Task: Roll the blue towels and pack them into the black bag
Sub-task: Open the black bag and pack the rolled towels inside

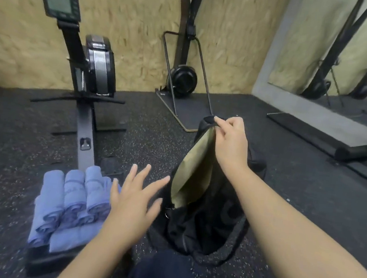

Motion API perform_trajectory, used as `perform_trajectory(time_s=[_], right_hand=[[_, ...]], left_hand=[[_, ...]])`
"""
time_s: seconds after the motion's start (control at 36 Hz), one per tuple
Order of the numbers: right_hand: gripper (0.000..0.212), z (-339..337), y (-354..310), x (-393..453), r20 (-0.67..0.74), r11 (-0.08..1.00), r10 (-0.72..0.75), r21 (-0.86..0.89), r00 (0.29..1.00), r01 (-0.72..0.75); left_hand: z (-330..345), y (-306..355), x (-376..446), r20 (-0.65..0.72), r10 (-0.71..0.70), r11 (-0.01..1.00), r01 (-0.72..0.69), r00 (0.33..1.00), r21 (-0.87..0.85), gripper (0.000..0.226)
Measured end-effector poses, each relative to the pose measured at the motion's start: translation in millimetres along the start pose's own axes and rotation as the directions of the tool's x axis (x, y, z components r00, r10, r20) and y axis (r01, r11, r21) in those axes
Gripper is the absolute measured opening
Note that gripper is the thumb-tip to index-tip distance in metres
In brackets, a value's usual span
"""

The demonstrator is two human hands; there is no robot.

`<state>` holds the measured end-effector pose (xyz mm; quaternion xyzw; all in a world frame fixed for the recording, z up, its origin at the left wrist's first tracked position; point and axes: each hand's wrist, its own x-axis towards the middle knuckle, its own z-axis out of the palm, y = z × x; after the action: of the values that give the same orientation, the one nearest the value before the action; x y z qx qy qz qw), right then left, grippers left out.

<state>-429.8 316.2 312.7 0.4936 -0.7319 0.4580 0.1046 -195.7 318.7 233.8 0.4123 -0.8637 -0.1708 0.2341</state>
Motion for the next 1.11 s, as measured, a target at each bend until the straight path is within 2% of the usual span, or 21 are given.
perform_trajectory(time_s=[0.17,0.33,0.42,0.53,0.67,0.78,0.83,0.97,1.03,1.11], right_hand=[[0.031,-34.6,-56.6,14.7,-0.085,0.994,-0.088,0.052,0.992,0.093],[0.03,-44.8,-108.8,16.6,-0.092,0.978,-0.133,0.151,0.987,0.146],[0.029,-44.9,-130.9,12.9,-0.076,0.964,-0.173,0.189,0.982,0.185],[0.028,-43.2,-151.7,3.0,-0.072,0.942,-0.216,0.247,0.974,0.227],[0.027,-46.7,-165.4,-13.8,-0.093,0.921,-0.256,0.28,0.962,0.272],[0.026,-52.9,-167.0,-26.8,-0.128,0.914,-0.254,0.293,0.959,0.281],[0.026,-56.3,-166.8,-32.1,-0.12,0.914,-0.246,0.301,0.962,0.272],[0.027,-66.1,-170.9,-38.1,-0.096,0.901,-0.169,0.389,0.981,0.194],[0.027,-68.0,-173.9,-39.3,-0.085,0.898,-0.166,0.4,0.982,0.186],[0.026,-69.8,-175.3,-39.6,-0.07,0.901,-0.15,0.401,0.986,0.165]], left_hand=[[-19.8,21.2,-20.7,-0.056,0.005,1.0,-0.007,0.998,-0.029,0.05],[-41.1,14.9,-37.0,-0.135,-0.098,0.994,0.104,0.986,0.037,0.053],[-54.1,4.1,-46.6,-0.252,-0.124,0.989,0.14,0.96,0.047,0.053],[-68.5,-7.5,-61.4,-0.266,-0.185,0.972,0.216,0.946,0.091,0.059],[-85.2,-19.6,-73.0,-0.415,-0.233,0.949,0.299,0.88,0.1,0.062],[-102.9,-27.0,-74.5,-0.61,-0.3,0.927,0.374,0.733,-0.006,0.06],[-115.5,-30.2,-73.2,-0.675,-0.284,0.922,0.387,0.681,0.002,0.061],[-150.3,-39.0,-67.9,-0.646,-0.36,0.886,0.463,0.673,-0.012,0.077],[-157.1,-43.6,-67.2,-0.67,-0.301,0.925,0.379,0.678,-0.031,0.074],[-157.8,-54.4,-72.6,-0.706,-0.022,0.998,0.055,0.708,0.023,0.056]])
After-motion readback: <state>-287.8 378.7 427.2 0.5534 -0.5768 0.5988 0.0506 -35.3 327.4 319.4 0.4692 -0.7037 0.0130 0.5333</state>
